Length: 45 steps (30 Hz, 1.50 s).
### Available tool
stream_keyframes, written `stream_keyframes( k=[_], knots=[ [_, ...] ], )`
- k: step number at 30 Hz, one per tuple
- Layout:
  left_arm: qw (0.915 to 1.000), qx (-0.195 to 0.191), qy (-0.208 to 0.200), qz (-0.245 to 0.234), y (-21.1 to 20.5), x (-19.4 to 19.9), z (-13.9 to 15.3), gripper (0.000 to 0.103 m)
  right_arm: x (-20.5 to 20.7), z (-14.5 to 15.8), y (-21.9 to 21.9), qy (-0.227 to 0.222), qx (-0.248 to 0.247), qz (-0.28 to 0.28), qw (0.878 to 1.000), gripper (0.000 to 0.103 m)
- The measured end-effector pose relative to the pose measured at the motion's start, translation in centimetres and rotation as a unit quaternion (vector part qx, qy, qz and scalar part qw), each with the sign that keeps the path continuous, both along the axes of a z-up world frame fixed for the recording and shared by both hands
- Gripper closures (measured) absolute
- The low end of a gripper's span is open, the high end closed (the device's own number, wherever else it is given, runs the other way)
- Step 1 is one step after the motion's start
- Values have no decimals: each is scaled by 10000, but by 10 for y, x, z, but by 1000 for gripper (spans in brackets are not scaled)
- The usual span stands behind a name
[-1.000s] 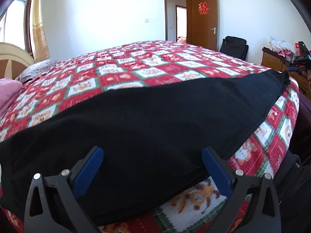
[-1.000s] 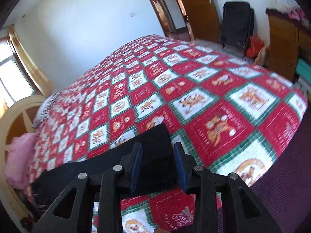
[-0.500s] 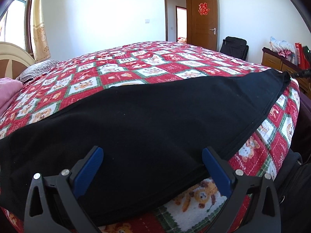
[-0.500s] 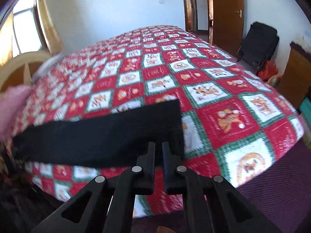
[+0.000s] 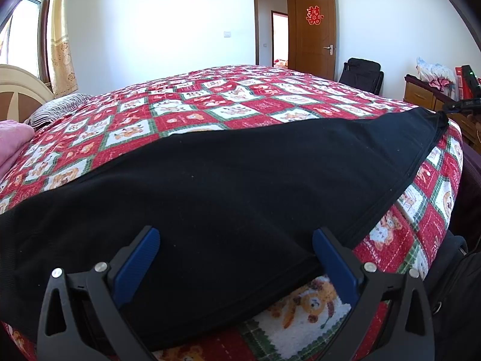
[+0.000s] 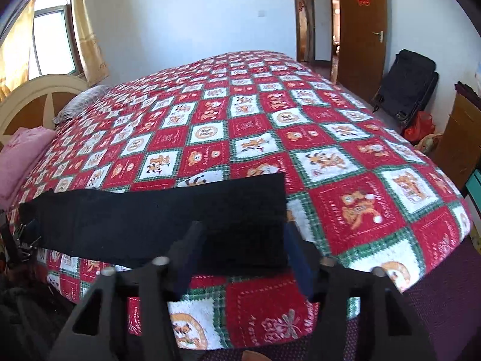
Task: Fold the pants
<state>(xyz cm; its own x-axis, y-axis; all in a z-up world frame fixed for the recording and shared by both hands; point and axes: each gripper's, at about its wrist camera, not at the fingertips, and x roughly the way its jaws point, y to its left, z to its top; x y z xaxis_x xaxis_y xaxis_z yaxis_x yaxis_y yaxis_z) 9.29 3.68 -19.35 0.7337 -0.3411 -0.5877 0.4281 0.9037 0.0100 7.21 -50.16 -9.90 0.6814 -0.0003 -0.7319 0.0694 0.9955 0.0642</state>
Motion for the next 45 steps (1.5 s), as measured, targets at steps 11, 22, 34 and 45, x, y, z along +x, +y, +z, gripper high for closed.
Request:
stream_keyframes(
  k=[11, 22, 34, 45],
  knots=[
    [10000, -23, -8, -20, -1, 0, -1, 0, -37, -2, 6, 114, -909, 258, 9955, 103],
    [10000, -37, -14, -29, -1, 0, -1, 0, -16, 2, -20, -270, 155, -14, 9995, 40],
    [9969, -608, 132, 484, 41, 14, 5, 0, -33, -6, 3, -123, -655, 499, 9965, 100],
    [9980, -460, 63, 423, 42, 13, 2, 0, -36, -8, -33, -58, -420, 26, 9991, 88]
  ],
)
